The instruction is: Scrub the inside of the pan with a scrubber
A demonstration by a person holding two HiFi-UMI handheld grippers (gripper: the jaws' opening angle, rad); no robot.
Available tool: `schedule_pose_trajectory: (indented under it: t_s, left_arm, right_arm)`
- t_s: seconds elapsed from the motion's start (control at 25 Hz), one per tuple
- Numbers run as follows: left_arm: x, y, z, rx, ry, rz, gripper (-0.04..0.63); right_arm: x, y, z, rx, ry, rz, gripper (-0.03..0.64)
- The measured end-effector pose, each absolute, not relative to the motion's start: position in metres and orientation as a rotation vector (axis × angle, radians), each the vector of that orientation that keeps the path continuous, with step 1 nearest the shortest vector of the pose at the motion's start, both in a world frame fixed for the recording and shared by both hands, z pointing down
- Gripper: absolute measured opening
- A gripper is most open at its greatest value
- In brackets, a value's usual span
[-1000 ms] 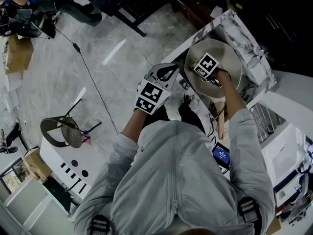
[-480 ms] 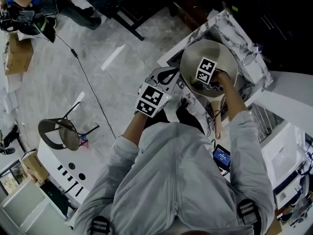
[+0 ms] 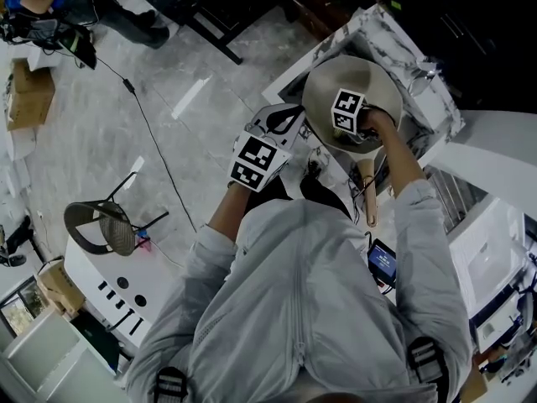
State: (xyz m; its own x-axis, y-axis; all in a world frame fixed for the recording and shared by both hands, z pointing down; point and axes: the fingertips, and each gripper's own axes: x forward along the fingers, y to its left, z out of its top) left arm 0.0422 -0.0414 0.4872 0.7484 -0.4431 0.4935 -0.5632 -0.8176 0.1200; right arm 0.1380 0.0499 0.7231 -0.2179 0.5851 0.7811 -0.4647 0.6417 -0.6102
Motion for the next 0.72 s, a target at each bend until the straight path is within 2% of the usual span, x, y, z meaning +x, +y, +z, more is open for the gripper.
schedule_pose_trajectory:
  t_s: [0.72]
  left_arm:
    - [0.051,-0.025,0.486,2.710,-0.796,0.651,0.025]
  right_arm:
    - [0.194,0.048,0.738,0.020,-1.347,0.818,0.081]
